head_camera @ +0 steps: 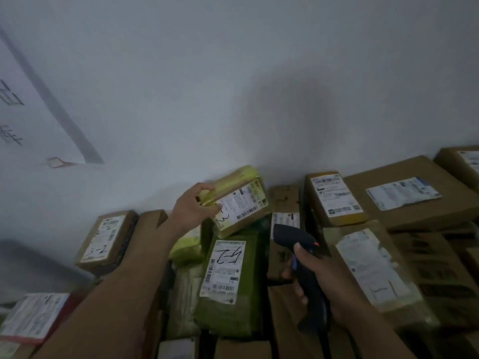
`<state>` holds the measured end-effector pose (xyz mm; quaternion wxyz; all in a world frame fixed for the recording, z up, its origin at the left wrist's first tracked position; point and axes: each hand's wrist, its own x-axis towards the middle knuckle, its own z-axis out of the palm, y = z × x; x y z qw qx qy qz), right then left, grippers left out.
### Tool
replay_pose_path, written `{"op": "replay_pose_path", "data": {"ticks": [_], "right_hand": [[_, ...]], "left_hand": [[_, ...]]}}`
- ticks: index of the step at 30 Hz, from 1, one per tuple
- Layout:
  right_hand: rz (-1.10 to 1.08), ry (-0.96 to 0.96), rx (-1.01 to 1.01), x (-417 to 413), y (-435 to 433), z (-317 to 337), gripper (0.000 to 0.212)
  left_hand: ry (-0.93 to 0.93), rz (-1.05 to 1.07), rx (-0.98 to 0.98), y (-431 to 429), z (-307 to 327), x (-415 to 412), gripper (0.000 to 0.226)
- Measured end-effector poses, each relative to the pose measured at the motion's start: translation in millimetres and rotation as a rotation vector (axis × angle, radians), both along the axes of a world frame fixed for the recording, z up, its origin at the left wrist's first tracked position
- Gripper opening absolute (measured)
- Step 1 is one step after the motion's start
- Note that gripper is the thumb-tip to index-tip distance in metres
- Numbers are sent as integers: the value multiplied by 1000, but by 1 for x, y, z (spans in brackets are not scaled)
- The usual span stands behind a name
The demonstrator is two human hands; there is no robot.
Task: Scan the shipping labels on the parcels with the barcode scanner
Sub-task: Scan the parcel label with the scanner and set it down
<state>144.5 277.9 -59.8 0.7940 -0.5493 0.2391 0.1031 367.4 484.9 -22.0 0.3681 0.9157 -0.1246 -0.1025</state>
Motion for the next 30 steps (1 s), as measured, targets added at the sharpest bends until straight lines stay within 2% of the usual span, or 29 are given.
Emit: {"op": "replay_pose_path", "data": {"ticks": [8, 12, 17, 21, 23, 25, 27, 30], "right_hand": [[21, -57, 22, 2, -3, -15, 61], [23, -68, 46, 4, -2, -14, 53], [30, -69, 16, 3, -2, -17, 59], [26, -89, 4, 2, -3, -19, 58], [19, -95, -3, 2, -4, -20, 57], [8, -98, -6, 2, -5, -22, 54], [3, -92, -4, 2, -4, -23, 53], [-2, -67, 4, 2, -4, -22, 52]], "left_hand": [[95, -141, 41, -14, 5, 33, 38], [148, -204, 90, -9, 14, 36, 37], [103, -83, 96, -19, -16, 26, 59], [121, -132, 288, -42, -62, 6, 52], [146, -121, 418, -47, -71, 1, 53], [131, -100, 460, -44, -71, -1, 50], [83, -110, 441, -38, -66, -8, 46], [-8, -40, 265, -23, -65, -32, 45]]}}
